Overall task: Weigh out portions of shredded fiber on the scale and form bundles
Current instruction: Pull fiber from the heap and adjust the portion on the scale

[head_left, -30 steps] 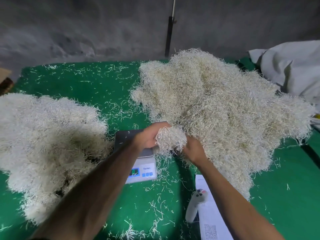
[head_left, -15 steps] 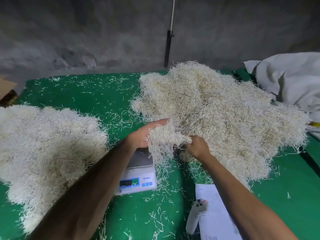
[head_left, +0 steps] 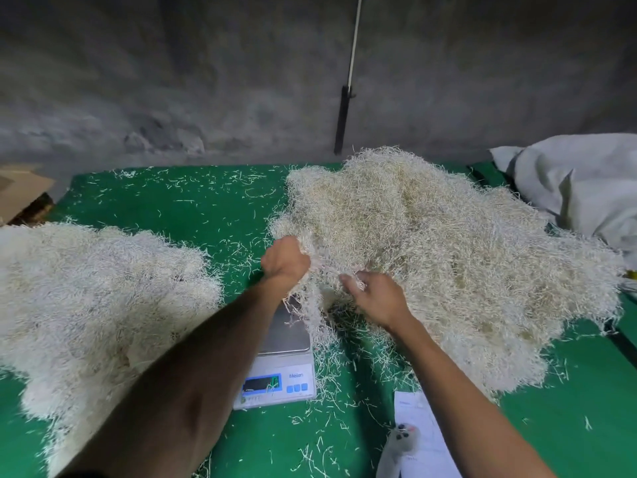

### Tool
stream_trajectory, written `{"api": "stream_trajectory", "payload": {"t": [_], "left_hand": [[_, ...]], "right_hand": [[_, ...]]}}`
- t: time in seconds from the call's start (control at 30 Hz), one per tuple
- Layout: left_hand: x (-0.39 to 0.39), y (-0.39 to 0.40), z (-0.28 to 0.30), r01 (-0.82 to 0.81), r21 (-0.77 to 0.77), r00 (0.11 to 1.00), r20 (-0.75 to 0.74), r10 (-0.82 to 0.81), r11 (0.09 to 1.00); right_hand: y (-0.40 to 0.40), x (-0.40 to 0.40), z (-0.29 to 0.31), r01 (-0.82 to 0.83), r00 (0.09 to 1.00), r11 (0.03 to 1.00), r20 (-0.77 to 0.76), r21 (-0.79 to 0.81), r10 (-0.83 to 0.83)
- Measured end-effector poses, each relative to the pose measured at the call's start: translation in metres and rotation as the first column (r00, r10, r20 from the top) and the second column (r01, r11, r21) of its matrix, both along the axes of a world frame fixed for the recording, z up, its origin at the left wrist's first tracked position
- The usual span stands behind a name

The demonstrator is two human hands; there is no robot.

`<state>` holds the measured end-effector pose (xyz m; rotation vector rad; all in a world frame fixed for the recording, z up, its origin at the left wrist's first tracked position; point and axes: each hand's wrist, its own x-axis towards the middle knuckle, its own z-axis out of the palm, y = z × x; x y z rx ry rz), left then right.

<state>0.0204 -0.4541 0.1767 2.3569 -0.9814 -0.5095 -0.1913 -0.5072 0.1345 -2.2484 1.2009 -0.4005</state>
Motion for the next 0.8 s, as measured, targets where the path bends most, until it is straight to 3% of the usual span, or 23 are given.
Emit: {"api": "stream_trajectory", "payload": {"t": [0.03,0.07,0.17,0.33,0.4,0.5,0.57,0.7,0.8], "left_hand": [[0.01,0.002,-0.002,-0.054,-0.022,0.998,-0.039,0.053,0.998],[0.018,0.005,0.0,-0.132,-0.047,0.978,-0.171,0.122,0.99],[0.028,0.008,0.008,-0.303,-0.153,0.829,-0.529,0.18,0.941],[0.031,-0.007,0.033,-0.485,-0.238,0.589,-0.8,0.113,0.842],[0.034,-0.007,0.046,-0.466,-0.249,0.546,-0.836,0.055,0.849],[0.025,-0.005,0.058,-0.395,-0.252,0.54,-0.841,0.002,0.884],[0.019,0.001,0.061,-0.354,-0.229,0.519,-0.854,-0.013,0.907],[0.018,0.02,0.065,-0.274,-0.255,0.392,-0.91,-0.134,0.927],[0.026,0.029,0.053,-0.263,-0.273,0.457,-0.88,-0.13,0.925]], "right_hand": [[-0.004,-0.006,-0.001,0.076,0.996,0.997,0.04,0.005,-0.076],[-0.009,-0.014,-0.004,0.143,0.989,0.99,0.041,-0.023,-0.142],[-0.019,-0.035,-0.022,0.201,0.963,0.97,-0.152,-0.134,-0.221],[-0.016,-0.027,-0.047,0.141,0.891,0.976,-0.41,-0.164,-0.198],[-0.008,-0.012,-0.042,0.096,0.921,0.989,-0.367,-0.116,-0.133],[0.006,0.024,-0.026,0.015,0.989,0.999,-0.147,-0.04,-0.021],[0.011,0.051,-0.015,-0.02,0.992,1.0,-0.121,0.009,0.021],[0.013,0.08,-0.002,0.007,0.988,0.995,-0.155,0.1,0.009],[0.008,0.089,0.007,0.035,0.999,0.999,-0.01,-0.024,-0.035]]}}
